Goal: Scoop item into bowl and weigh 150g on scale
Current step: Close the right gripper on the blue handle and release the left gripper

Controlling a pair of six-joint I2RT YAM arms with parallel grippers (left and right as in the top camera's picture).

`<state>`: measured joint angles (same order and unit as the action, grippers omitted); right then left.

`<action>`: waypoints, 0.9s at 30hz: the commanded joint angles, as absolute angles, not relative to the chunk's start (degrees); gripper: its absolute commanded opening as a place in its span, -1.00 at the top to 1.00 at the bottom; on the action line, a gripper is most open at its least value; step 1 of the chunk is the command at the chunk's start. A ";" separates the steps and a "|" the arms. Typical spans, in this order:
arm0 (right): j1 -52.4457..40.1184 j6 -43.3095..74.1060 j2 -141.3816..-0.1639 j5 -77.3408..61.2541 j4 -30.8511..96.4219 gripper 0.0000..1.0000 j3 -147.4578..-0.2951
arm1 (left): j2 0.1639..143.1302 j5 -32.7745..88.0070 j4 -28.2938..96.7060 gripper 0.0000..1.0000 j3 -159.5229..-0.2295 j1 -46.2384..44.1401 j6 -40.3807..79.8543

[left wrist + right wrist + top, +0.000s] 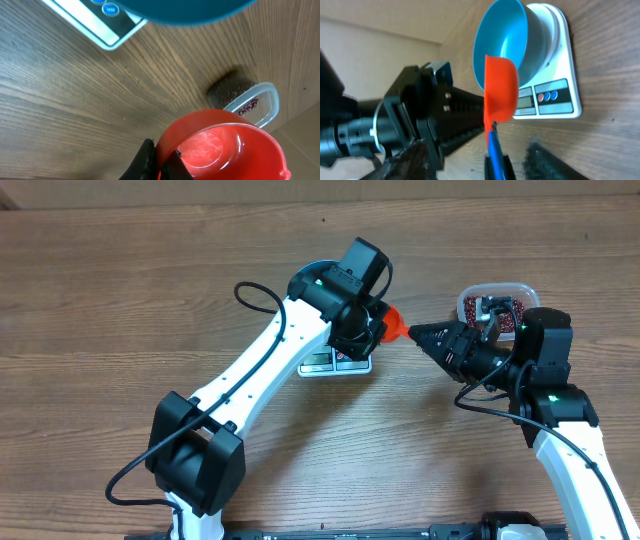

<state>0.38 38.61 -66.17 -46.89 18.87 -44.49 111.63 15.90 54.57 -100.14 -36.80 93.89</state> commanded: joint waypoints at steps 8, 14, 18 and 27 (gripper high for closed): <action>0.38 37.41 -66.26 -46.57 20.08 0.67 -45.76 | 110.02 16.58 53.76 0.91 -101.62 -38.28 95.37; 0.38 37.36 -66.26 -45.63 21.30 0.92 -45.76 | 110.02 16.58 53.78 0.91 -101.62 -38.28 95.35; 0.38 37.39 -66.26 -45.21 21.30 0.93 -45.76 | 110.02 16.56 53.91 0.91 -101.62 -38.28 95.13; 0.38 37.41 -66.26 -43.86 21.37 0.93 -45.76 | 110.02 15.51 53.67 -0.99 -101.62 -38.26 90.43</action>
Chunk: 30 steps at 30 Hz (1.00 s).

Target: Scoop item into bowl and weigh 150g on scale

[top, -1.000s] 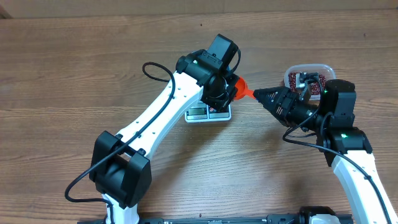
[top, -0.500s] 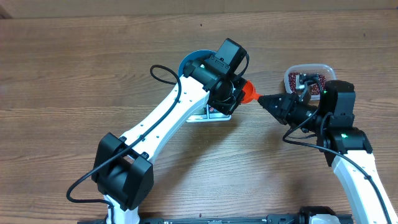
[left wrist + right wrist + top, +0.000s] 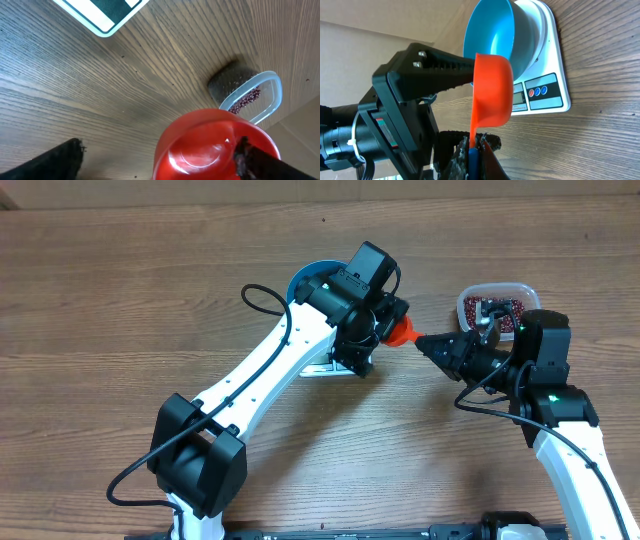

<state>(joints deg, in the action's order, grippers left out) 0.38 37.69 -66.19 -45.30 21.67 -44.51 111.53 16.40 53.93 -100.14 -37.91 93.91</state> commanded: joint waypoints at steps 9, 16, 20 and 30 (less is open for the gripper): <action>0.38 34.76 -66.24 -31.77 27.07 0.93 -45.76 | 108.62 14.22 51.05 -0.99 -102.52 -38.24 73.49; 0.38 33.93 -65.58 -27.75 32.16 0.93 -45.78 | 103.48 6.26 48.84 -0.99 -102.61 -38.22 60.82; 0.38 33.95 -61.45 -22.02 33.65 0.92 -45.80 | 101.84 5.39 49.47 -0.99 -102.61 -38.22 51.31; 0.38 34.06 -44.62 -8.34 40.47 0.93 -45.82 | 101.89 5.32 52.21 -1.00 -102.56 -38.28 23.53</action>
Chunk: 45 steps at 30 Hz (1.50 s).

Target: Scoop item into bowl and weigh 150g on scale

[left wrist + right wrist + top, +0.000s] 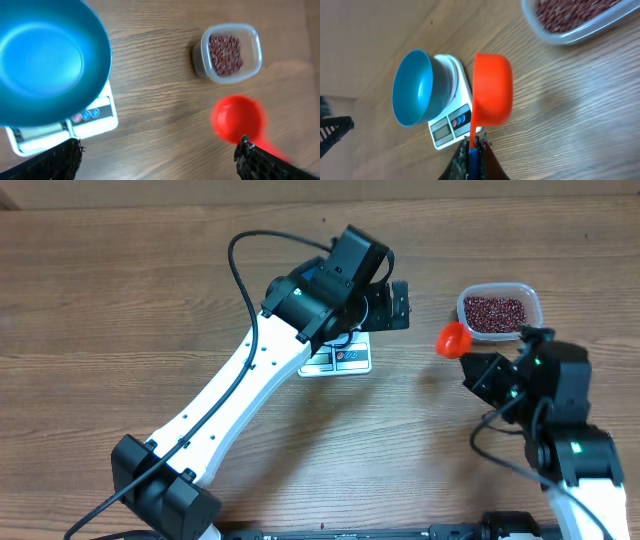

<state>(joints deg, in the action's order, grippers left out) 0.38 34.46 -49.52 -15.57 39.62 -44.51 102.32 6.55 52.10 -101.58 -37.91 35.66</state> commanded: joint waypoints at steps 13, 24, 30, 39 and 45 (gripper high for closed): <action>0.38 34.63 -36.53 -3.42 43.97 0.93 -45.82 | 101.89 5.26 52.45 0.91 -102.56 -38.26 19.70; 0.38 34.63 -36.53 -2.57 44.49 0.93 -45.82 | 101.89 -2.13 52.38 0.91 -101.45 -38.30 0.51; 0.38 34.63 -36.53 -2.59 44.49 0.93 -45.82 | 101.89 -2.59 48.82 0.91 -95.85 -38.33 -1.80; 0.38 34.63 -36.53 -2.59 44.51 0.93 -45.82 | 101.89 -3.68 37.98 0.91 -84.29 -40.45 -7.05; 0.38 34.65 -36.56 -2.59 44.58 0.93 -45.82 | 101.89 -7.92 33.39 0.91 -80.05 -42.46 -8.84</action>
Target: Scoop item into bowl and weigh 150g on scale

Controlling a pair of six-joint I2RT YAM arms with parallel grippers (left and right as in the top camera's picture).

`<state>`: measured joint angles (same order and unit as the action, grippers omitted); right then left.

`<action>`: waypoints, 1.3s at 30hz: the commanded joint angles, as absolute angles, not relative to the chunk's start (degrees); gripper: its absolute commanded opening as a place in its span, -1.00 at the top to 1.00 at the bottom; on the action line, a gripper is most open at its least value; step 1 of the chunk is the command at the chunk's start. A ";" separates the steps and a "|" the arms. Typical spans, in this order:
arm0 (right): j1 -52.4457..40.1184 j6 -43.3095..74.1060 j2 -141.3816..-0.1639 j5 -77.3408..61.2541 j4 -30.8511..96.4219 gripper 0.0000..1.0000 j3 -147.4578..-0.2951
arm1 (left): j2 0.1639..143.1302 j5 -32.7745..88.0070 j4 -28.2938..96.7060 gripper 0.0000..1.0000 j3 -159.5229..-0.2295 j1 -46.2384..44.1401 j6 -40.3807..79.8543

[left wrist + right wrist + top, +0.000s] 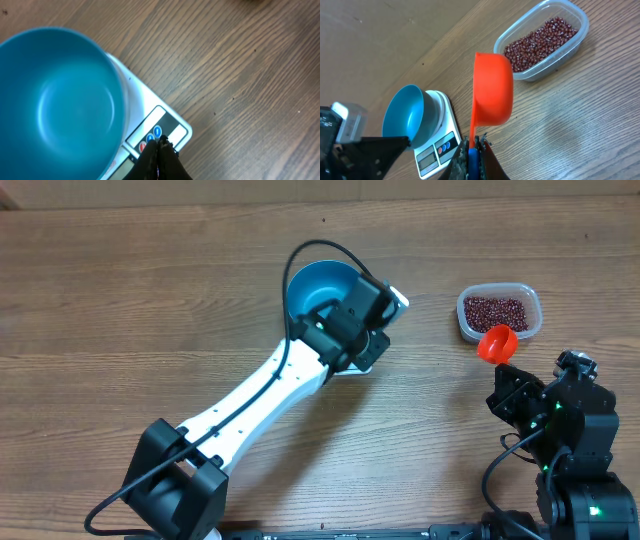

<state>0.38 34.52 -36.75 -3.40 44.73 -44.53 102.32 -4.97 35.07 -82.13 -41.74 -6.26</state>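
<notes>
A blue bowl [312,288] [55,100] stands empty on the white scale [176,134]. My left gripper [160,146] [364,340] is shut, its tips on the scale's round buttons [157,132]. In the overhead view the arm hides most of the scale. My right gripper [473,147] [510,380] is shut on the blue-ended handle of the orange scoop [493,90] [497,343]. The scoop hangs just in front of the clear tub of red beans [542,42] [499,312]. I see the scoop's outside only.
Wooden table [120,380] all round. The left arm [260,395] stretches from the front edge up to the scale. A black cable [330,255] loops over the bowl. The right arm's base [575,470] sits at the front right.
My left gripper was open and high above the table; now it is shut, low, with its tips on the scale's buttons. The right gripper has carried the scoop right, close to the bean tub.
First my left gripper held the scoop beside the scale, and the right stood open round its handle. Then the right was shut on the handle and the left open. The arms then stood apart. Now the left touches the scale's buttons and the scoop is by the tub.
</notes>
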 commanded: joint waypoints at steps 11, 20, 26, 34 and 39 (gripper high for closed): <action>0.38 34.65 -37.74 -2.61 44.71 0.93 -45.82 | 101.89 -8.16 25.61 0.91 -71.68 -42.41 -10.22; 0.38 34.65 -39.86 -2.63 45.17 0.93 -45.82 | 102.76 -12.67 21.10 0.91 -68.97 -42.35 -10.33; 0.38 34.65 -40.16 -2.61 45.19 0.93 -45.82 | 107.22 -12.64 20.34 0.92 -68.97 -42.39 -10.31; 0.38 34.65 -40.16 -2.61 45.47 0.93 -45.82 | 108.84 -13.87 19.44 0.91 -68.97 -42.39 -10.28; 0.38 34.63 -40.16 -2.59 45.47 0.93 -45.82 | 109.71 -15.73 18.09 0.92 -68.97 -42.22 -10.28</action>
